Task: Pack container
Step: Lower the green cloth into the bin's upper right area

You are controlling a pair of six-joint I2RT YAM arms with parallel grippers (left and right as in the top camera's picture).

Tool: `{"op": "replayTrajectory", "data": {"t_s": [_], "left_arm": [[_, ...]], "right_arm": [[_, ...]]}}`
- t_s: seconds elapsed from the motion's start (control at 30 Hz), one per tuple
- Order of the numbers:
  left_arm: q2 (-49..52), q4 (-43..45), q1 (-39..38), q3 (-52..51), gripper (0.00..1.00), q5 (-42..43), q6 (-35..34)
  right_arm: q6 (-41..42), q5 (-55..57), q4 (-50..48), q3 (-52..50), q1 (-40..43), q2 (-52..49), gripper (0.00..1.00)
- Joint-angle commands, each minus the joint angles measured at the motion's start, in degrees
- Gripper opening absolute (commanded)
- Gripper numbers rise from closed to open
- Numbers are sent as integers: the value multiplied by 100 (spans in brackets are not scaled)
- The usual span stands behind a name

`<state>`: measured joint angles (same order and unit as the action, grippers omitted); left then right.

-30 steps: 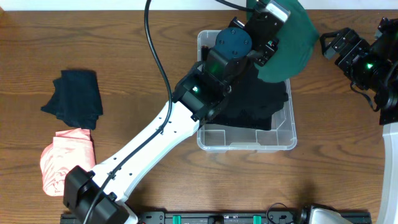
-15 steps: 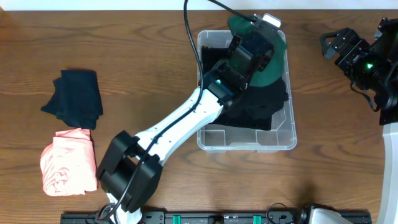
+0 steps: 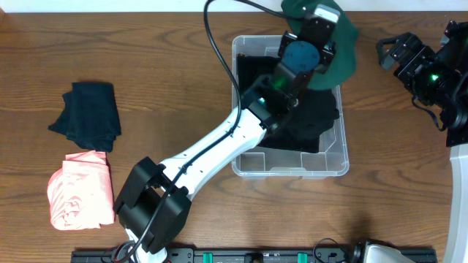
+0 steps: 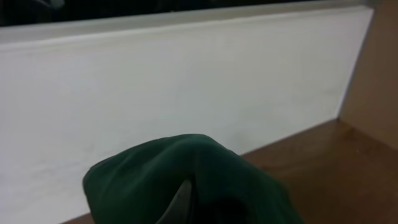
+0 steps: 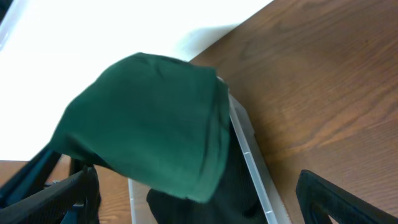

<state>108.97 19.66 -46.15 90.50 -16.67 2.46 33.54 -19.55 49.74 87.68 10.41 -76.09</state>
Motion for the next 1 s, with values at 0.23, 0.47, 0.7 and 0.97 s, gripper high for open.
{"op": "replayTrajectory", "data": {"t_s": [0.23,0.47,0.7,0.97], "left_arm": [[-190,391,42,164,6,-55,-195],[-214,809,-72,181,8,-55,-195],[-177,-251,-66,162,6,-55,-946],[-144,-2011,96,57,6,-511,-101]], "right_arm": [[28,-17,4,17,24,72,99],[28,-17,4,17,24,72,99],[28,-17,4,17,24,72,99],[28,-17,4,17,24,72,99]]}}
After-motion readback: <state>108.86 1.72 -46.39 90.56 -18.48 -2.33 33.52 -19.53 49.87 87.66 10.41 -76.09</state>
